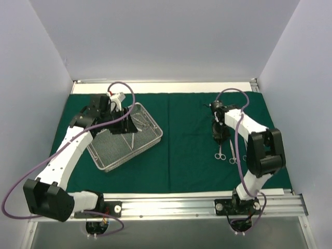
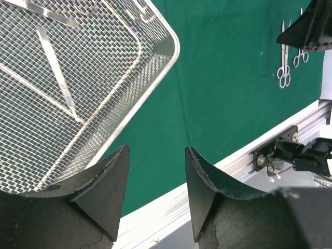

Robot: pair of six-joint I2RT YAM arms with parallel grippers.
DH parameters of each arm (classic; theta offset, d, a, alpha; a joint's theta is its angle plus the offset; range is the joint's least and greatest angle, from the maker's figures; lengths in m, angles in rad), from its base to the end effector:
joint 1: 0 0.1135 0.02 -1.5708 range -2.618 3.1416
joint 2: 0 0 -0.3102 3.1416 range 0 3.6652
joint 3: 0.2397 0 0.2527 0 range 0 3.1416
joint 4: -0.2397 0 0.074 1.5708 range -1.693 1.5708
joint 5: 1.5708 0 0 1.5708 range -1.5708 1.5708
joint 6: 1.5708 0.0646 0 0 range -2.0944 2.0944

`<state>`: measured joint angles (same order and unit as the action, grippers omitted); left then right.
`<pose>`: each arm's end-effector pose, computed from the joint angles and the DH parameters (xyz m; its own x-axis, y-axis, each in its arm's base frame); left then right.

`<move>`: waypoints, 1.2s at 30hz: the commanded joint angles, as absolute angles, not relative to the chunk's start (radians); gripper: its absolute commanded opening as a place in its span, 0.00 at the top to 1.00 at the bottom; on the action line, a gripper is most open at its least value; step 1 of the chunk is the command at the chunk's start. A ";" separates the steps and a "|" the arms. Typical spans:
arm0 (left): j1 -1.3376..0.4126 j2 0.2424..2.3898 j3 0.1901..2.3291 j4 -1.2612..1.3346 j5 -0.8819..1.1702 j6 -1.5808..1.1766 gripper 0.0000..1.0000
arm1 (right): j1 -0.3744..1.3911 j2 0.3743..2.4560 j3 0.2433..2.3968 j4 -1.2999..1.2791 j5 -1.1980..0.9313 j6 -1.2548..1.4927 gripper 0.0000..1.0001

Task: Open and lay out the surgical kit
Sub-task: Place the medical item in the surgical kit.

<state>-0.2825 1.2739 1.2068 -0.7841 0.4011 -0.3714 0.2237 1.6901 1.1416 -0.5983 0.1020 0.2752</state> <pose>0.2486 -0.0984 0.3531 -0.8558 -0.0995 -0.5076 0.2073 0.8331 -0.5128 0.3472 0.0722 0.2187 -0.9042 0.0715 -0.4211 0.0684 0.9974 0.0225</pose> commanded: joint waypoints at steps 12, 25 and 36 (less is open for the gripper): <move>-0.169 1.249 1.227 -0.799 0.456 -0.291 0.45 | 0.232 1.876 1.127 -0.589 0.278 0.278 1.00; -0.167 1.253 1.190 -0.759 0.456 -0.319 0.45 | 0.241 1.876 1.131 -0.604 0.255 0.287 0.85; -0.167 1.292 1.193 -0.750 0.413 -0.356 0.44 | 0.261 1.824 1.183 -0.647 0.221 0.311 0.62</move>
<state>-0.1730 1.2766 1.1839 -0.7895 0.4305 -0.3359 0.2447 1.8446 1.1511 -0.5991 0.2443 0.2760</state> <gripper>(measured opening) 0.556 0.358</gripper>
